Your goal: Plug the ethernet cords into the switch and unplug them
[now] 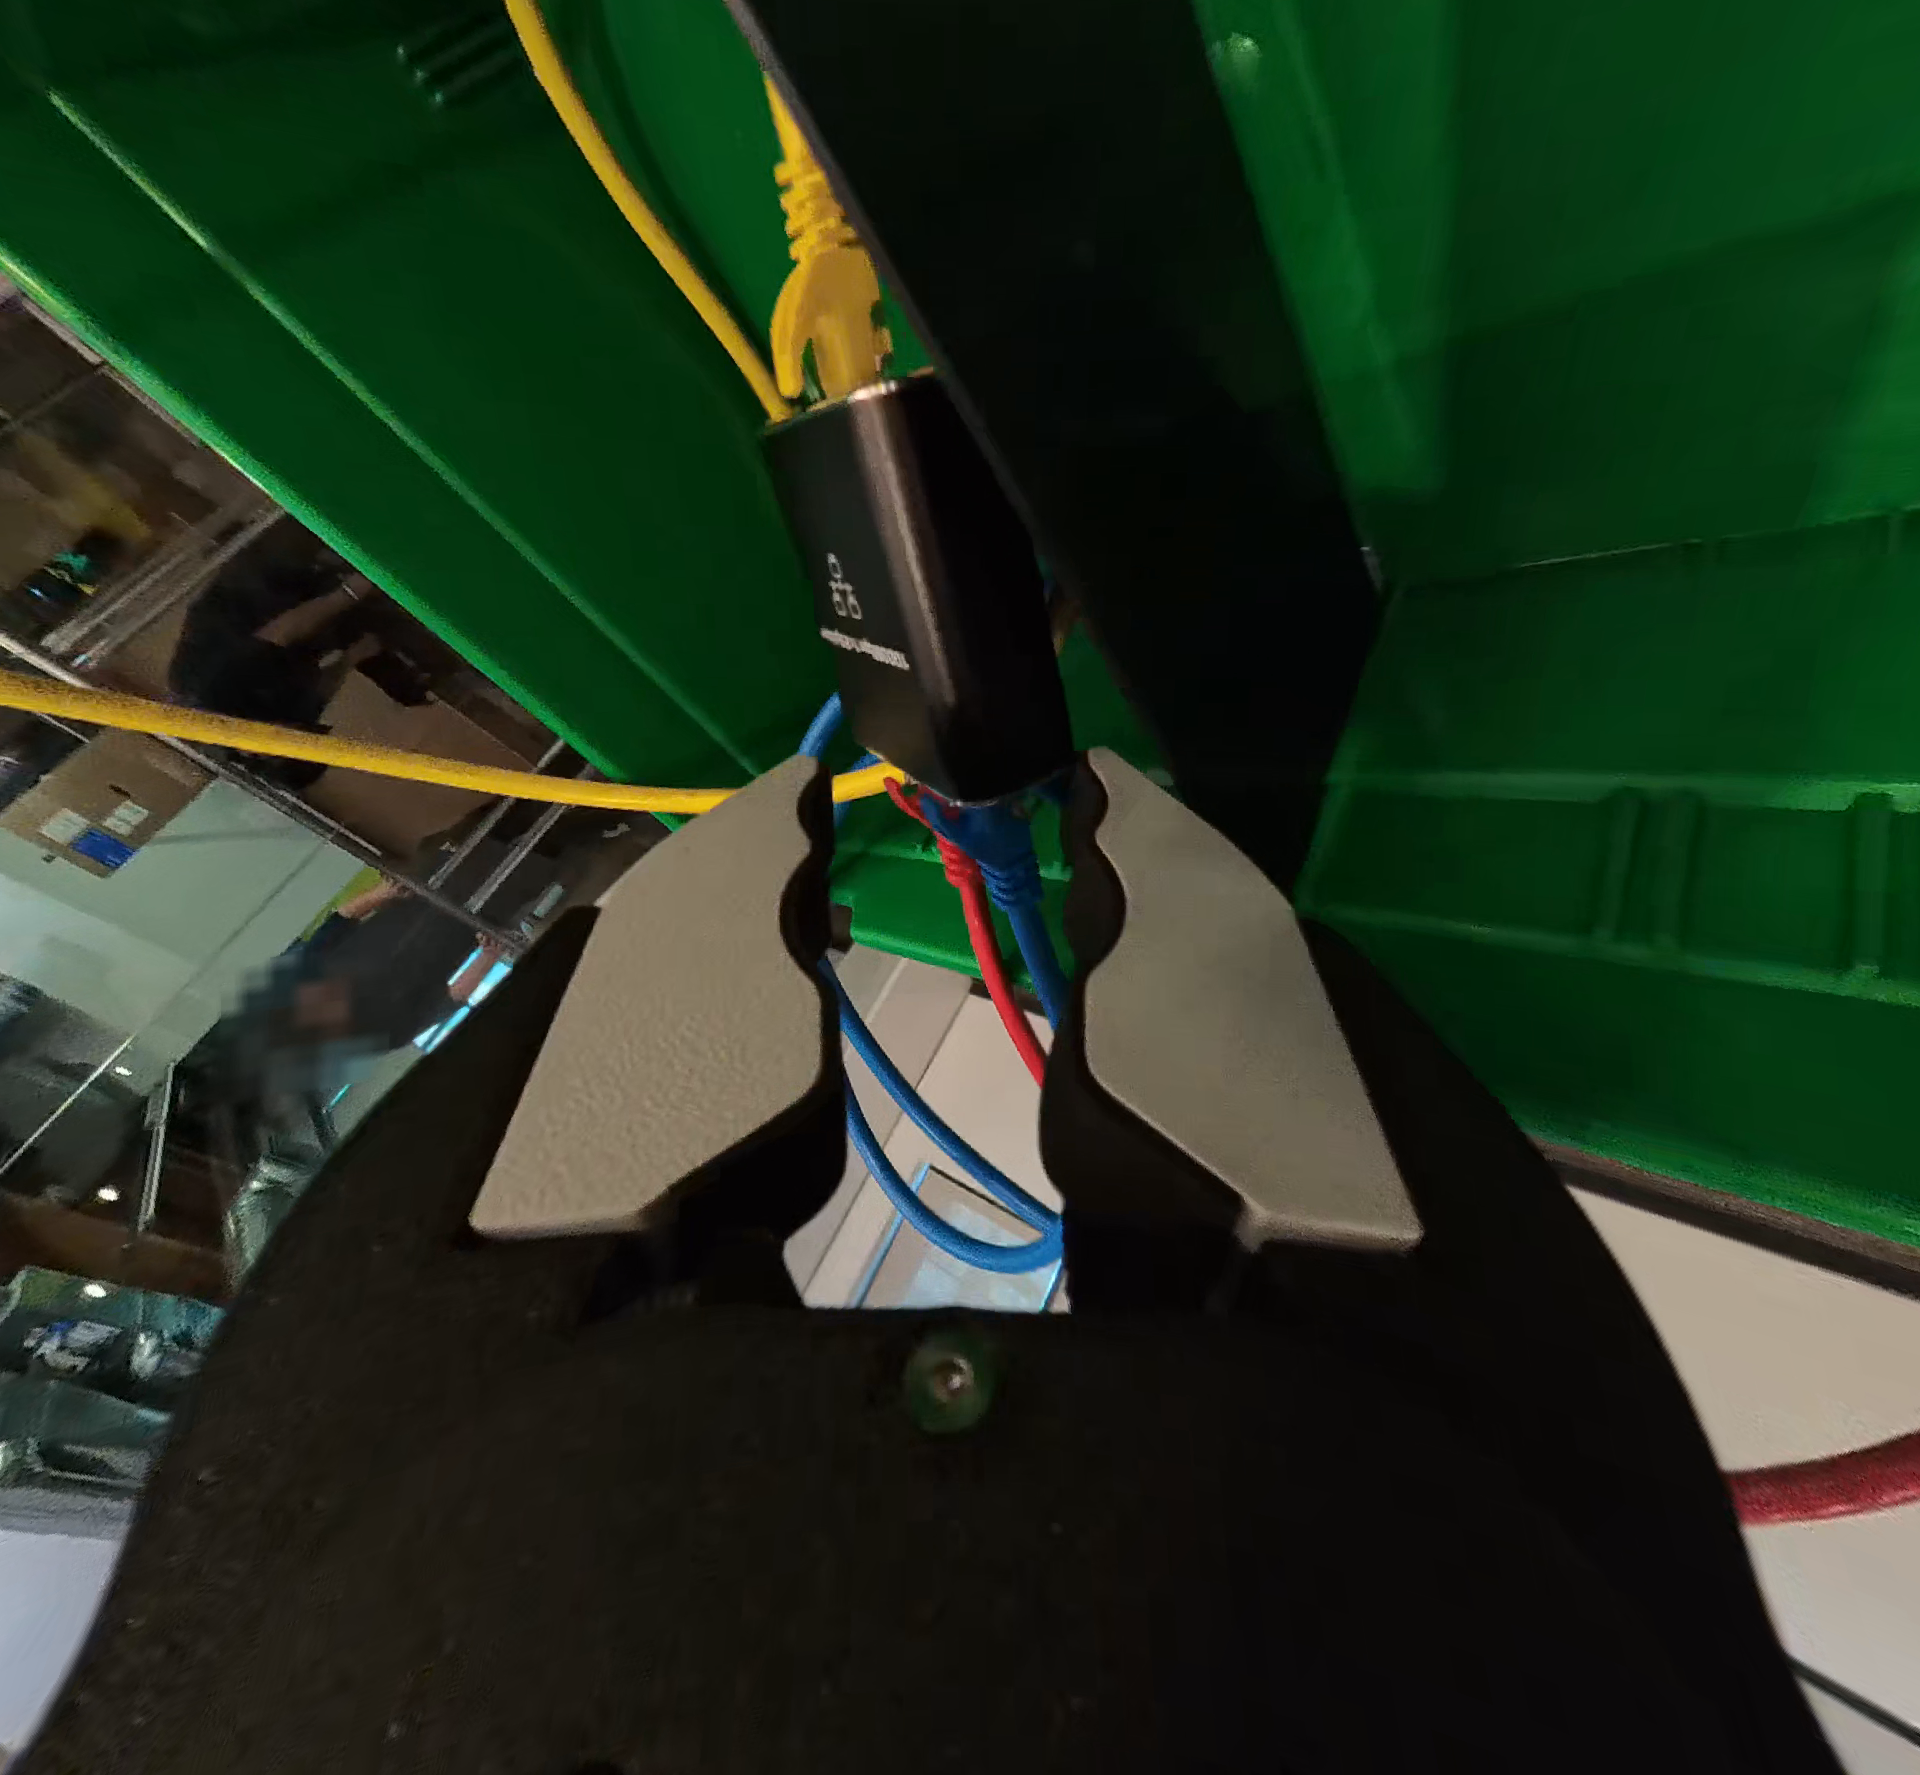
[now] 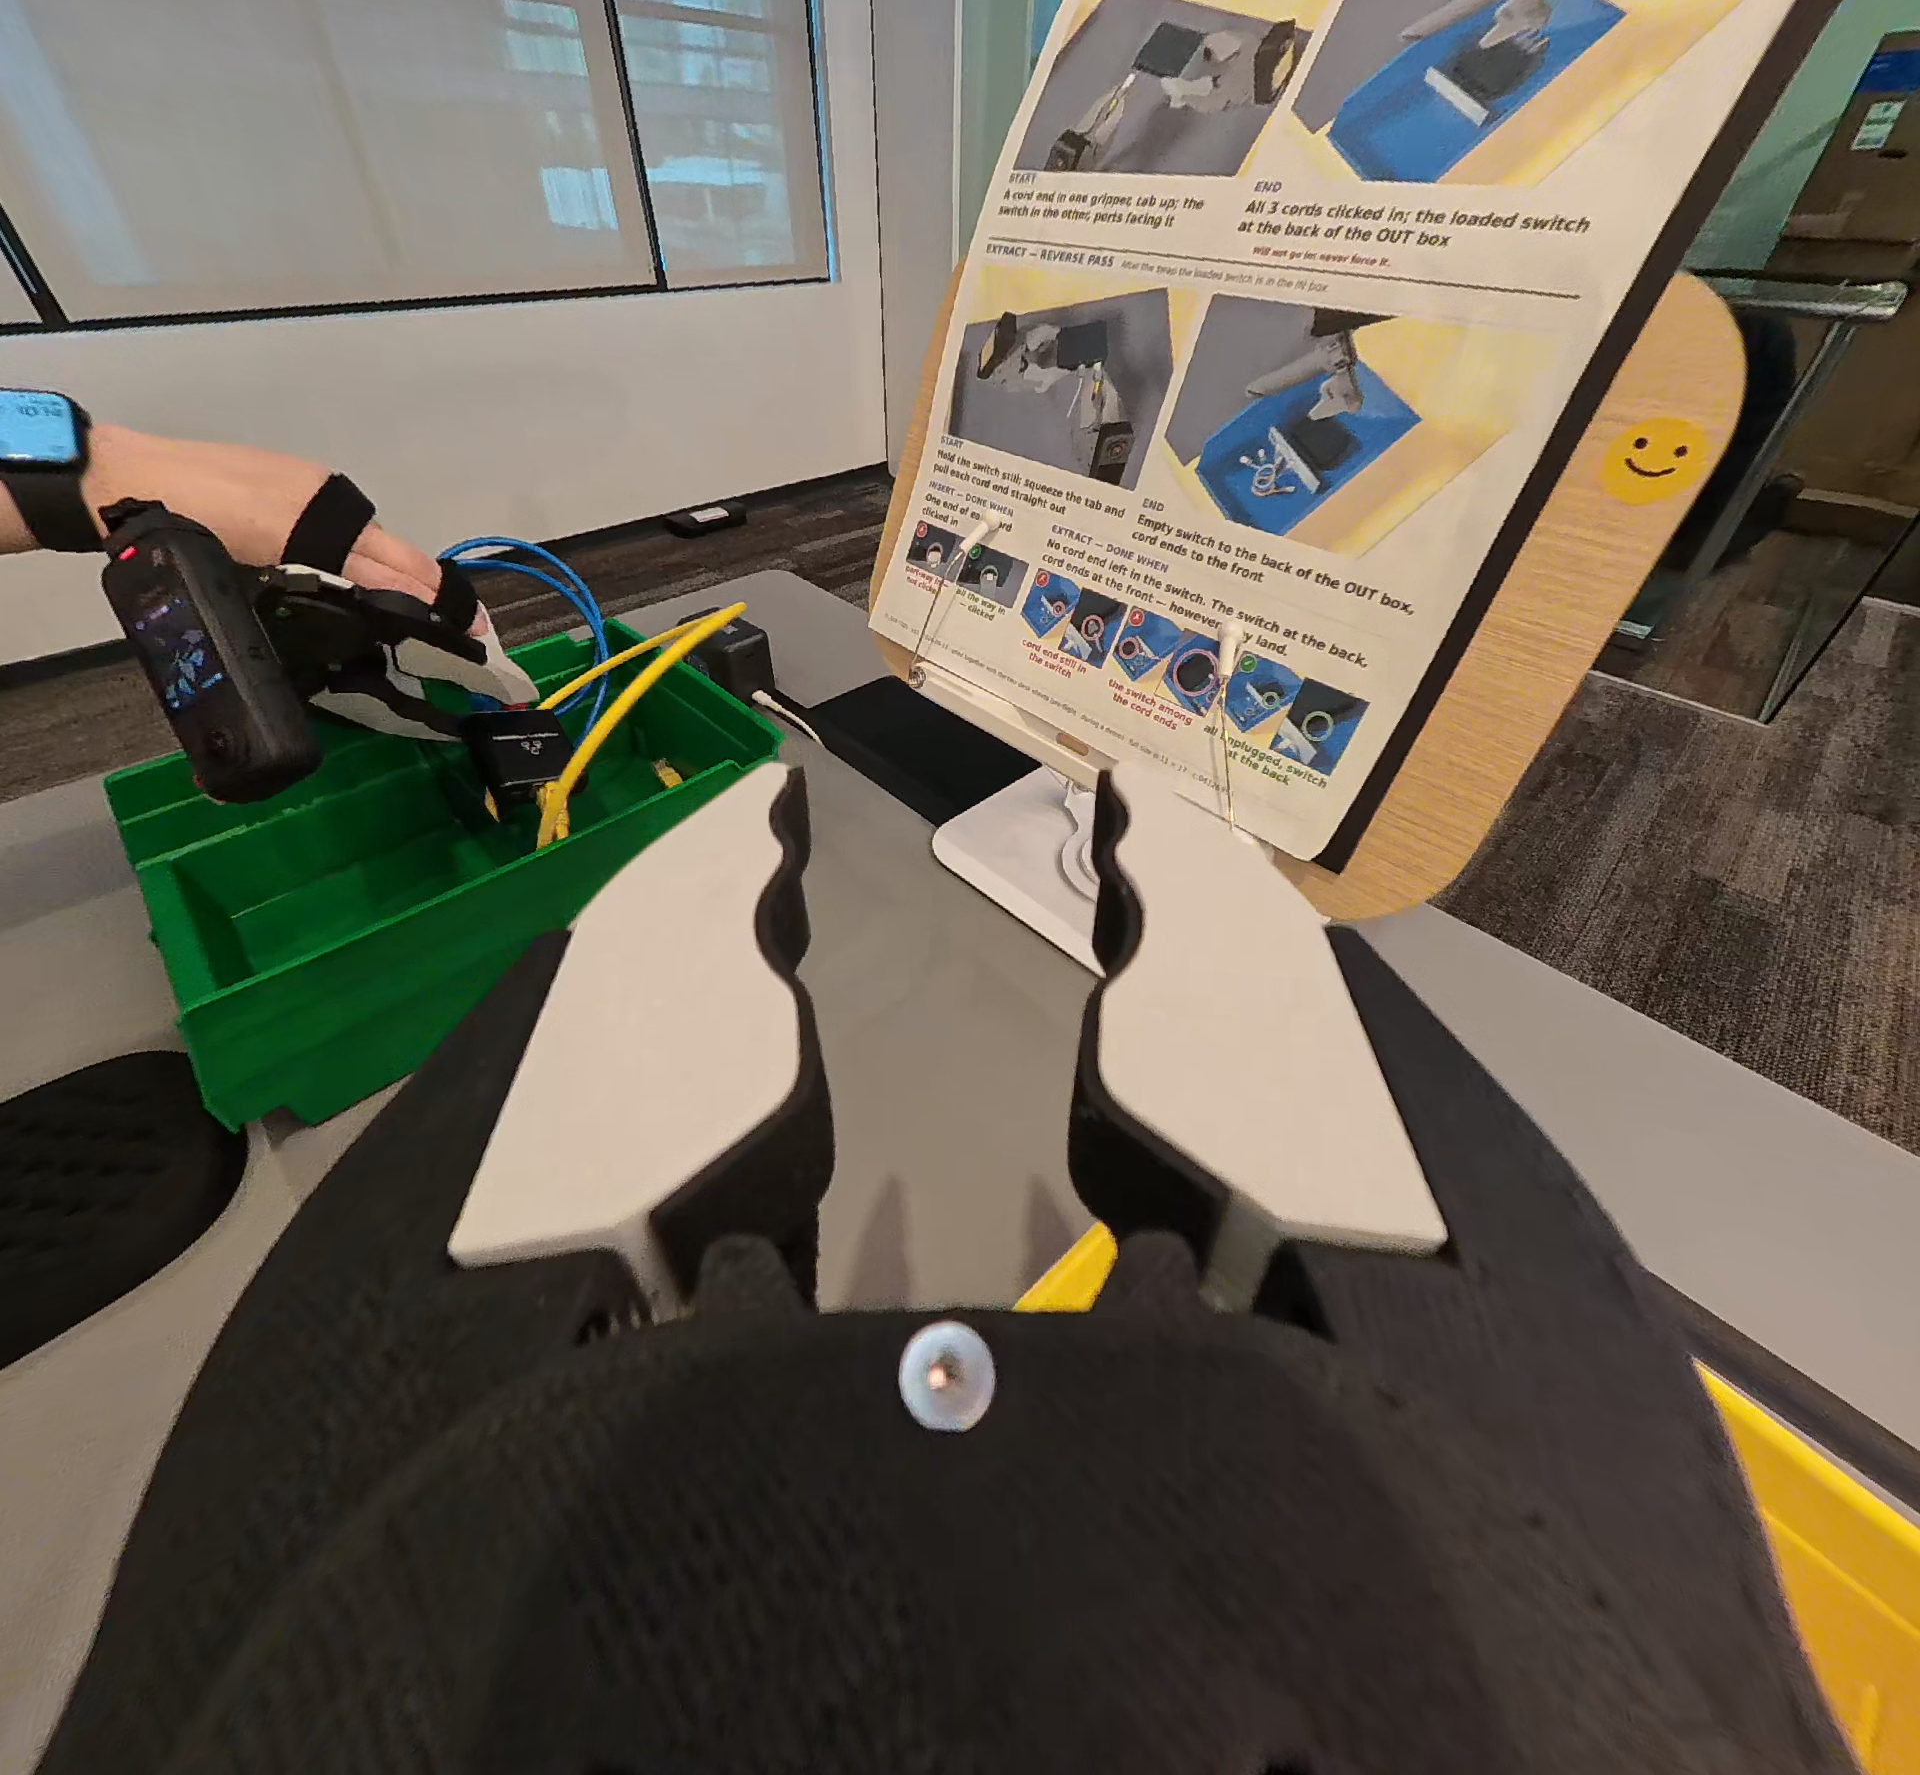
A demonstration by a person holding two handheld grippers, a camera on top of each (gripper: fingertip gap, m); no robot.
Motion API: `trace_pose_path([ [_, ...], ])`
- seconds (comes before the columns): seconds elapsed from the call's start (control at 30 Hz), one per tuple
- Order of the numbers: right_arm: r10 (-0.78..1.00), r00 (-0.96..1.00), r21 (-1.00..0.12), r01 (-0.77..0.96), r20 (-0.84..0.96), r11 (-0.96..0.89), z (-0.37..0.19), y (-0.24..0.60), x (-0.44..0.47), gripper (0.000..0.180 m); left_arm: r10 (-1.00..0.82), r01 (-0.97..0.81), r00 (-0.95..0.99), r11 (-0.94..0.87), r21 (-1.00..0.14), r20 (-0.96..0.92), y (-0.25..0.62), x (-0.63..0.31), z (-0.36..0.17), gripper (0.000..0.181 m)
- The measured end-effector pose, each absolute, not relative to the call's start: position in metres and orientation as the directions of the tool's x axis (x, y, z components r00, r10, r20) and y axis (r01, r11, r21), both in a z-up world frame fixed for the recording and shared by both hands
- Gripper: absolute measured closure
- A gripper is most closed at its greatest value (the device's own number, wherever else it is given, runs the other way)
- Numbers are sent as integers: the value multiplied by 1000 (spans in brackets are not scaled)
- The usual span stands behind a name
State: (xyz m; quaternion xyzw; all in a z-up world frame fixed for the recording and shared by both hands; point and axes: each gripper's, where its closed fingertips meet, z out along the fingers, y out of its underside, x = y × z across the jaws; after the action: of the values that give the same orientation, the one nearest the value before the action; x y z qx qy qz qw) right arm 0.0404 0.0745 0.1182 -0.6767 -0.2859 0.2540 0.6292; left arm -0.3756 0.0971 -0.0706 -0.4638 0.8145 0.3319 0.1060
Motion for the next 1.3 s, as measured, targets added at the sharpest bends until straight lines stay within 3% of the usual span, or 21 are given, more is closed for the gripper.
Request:
trace_pose_path([
  [0.23, 700, 714, -993, 91, 15, -71, 109, 81, 38, 126, -660, -830, -554, 388, 401, -508, 103, -372, -75, 141],
  [0.8, 682, 731, -990, 108, 19, -89, 103, 87, 43, 126, -658, -822, -558, 360, 441, -505, 114, -377, -83, 152],
  [1.07, 691, 723, -989, 113, 16, -96, 101, 87, 40, 126, -779, -938, -340, 236, 255, -527, 100, -373, -61, 157],
  [1.3, 744, 667, -984, 151, 33, -93, 92, 85, 9, 126, -723, -973, -231, 154, 174, -651, 94, -375, 12, 160],
])
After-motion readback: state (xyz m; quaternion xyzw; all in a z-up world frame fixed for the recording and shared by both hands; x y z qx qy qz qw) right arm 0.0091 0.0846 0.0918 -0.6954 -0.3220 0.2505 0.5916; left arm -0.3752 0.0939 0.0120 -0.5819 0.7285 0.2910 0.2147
